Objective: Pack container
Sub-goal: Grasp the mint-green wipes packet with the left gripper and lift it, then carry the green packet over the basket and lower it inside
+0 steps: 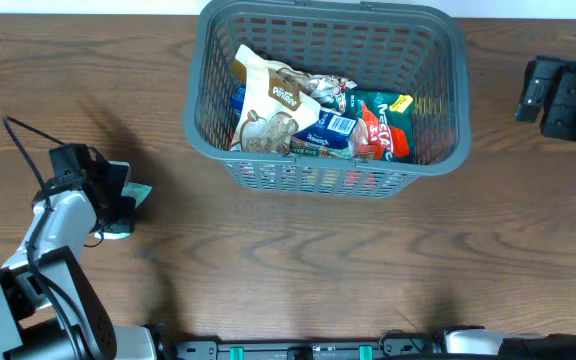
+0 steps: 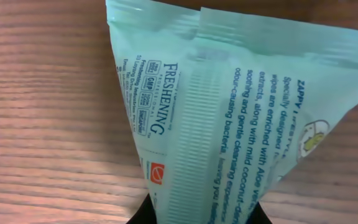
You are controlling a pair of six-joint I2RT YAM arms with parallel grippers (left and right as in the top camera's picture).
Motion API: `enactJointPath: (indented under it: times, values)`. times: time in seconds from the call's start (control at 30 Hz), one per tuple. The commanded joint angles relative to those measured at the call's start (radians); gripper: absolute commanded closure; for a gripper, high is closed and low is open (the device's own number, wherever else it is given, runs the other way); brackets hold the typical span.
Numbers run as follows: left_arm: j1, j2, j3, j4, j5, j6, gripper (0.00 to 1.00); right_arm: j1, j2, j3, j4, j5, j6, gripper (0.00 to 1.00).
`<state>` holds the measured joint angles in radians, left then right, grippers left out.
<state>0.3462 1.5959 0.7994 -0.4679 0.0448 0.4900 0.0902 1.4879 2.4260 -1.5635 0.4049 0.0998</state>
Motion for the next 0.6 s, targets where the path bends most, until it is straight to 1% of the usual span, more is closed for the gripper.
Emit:
enactJointPath:
  times: [0.0,0.13,0.37,0.57]
  values:
    - [0.005,-0.024,0.057,-0.011,-0.007,-0.050,0.94,-0.005,0.003,0.005,-0.002,0.013,0.016,0.01]
    - [0.005,-0.041,0.142,-0.074,-0.008,-0.083,0.94,-0.005,0.003,0.005,-0.002,0.013,0.016,0.01]
    - [0.005,-0.042,0.336,-0.238,-0.008,-0.087,0.94,-0.005,0.003,0.005,-0.002,0.013,0.016,0.01]
    - [0.002,-0.042,0.562,-0.360,-0.007,-0.199,0.94,-0.005,0.003,0.005,-0.002,0.013,0.016,0.01]
